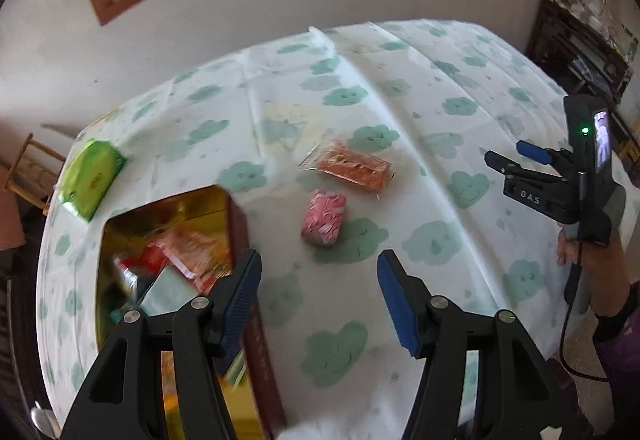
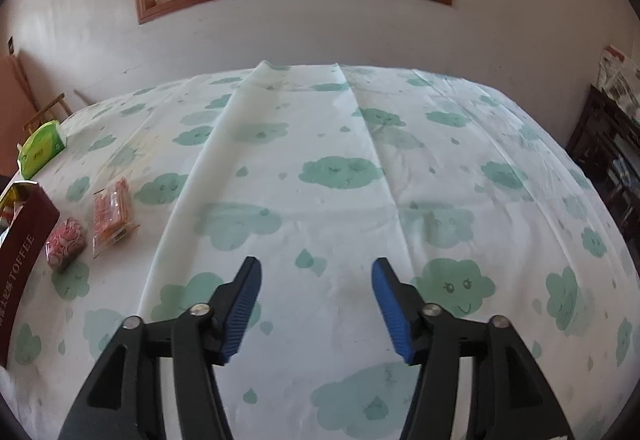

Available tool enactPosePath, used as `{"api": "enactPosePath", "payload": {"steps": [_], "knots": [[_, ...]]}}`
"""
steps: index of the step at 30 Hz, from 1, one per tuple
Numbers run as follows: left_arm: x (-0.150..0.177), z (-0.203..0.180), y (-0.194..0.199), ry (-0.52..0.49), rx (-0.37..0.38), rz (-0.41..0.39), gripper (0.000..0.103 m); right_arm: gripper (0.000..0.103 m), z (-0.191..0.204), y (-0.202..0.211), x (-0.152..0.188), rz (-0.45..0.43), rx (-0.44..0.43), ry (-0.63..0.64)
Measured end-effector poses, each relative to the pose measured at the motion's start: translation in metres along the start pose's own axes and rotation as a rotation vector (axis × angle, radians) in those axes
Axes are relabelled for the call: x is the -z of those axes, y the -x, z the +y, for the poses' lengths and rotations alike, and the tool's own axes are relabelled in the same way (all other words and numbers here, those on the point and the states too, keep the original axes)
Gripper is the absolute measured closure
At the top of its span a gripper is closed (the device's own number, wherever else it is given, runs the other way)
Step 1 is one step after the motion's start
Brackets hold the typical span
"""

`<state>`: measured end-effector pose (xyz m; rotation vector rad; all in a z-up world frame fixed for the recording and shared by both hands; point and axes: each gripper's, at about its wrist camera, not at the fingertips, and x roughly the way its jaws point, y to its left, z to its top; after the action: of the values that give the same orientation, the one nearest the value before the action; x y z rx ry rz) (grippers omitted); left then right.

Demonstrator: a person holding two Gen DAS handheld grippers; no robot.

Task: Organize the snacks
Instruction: 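Reach the left gripper to the pink patterned candy and close on it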

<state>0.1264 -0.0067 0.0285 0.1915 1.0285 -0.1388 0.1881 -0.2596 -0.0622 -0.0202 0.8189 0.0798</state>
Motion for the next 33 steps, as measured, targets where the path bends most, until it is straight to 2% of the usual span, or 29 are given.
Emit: {"api": "enactPosePath", "payload": {"steps": [4, 7, 12, 16, 22, 28, 29, 31, 33], "knots": [[-0.019, -0.003, -0.032, 0.005, 0.033, 0.057, 0.046, 0.032, -0.004, -0.005, 0.001, 0.028, -0.002, -0.022], [-0.028, -0.008, -0.051, -0.029, 0.043, 0.08, 0.046, 0.025, -0.008, -0.007, 0.001, 0.042, -0.002, -0.042], [-0.036, -0.011, -0.081, -0.088, 0.04, 0.132, 0.046, 0.022, -0.01, -0.006, 0.002, 0.036, -0.008, -0.05], [-0.038, -0.002, -0.097, -0.073, 0.076, 0.182, 0.046, 0.022, -0.01, -0.009, 0.002, 0.049, 0.017, -0.055], [-0.036, -0.005, -0.113, -0.097, 0.089, 0.215, 0.046, 0.022, -0.013, -0.011, 0.002, 0.059, -0.031, -0.068], [-0.028, -0.002, -0.124, -0.057, 0.112, 0.237, 0.067, 0.022, -0.01, -0.012, 0.002, 0.07, -0.029, -0.057], [-0.027, 0.0, -0.123, -0.036, 0.125, 0.235, 0.073, 0.022, -0.01, -0.012, 0.002, 0.071, -0.029, -0.057], [-0.024, 0.003, -0.12, 0.011, 0.117, 0.221, 0.075, 0.021, -0.008, -0.013, 0.002, 0.075, -0.024, -0.049], [-0.017, 0.002, -0.116, 0.071, 0.076, 0.209, 0.075, 0.018, -0.005, -0.015, 0.001, 0.083, -0.011, -0.031]]}}
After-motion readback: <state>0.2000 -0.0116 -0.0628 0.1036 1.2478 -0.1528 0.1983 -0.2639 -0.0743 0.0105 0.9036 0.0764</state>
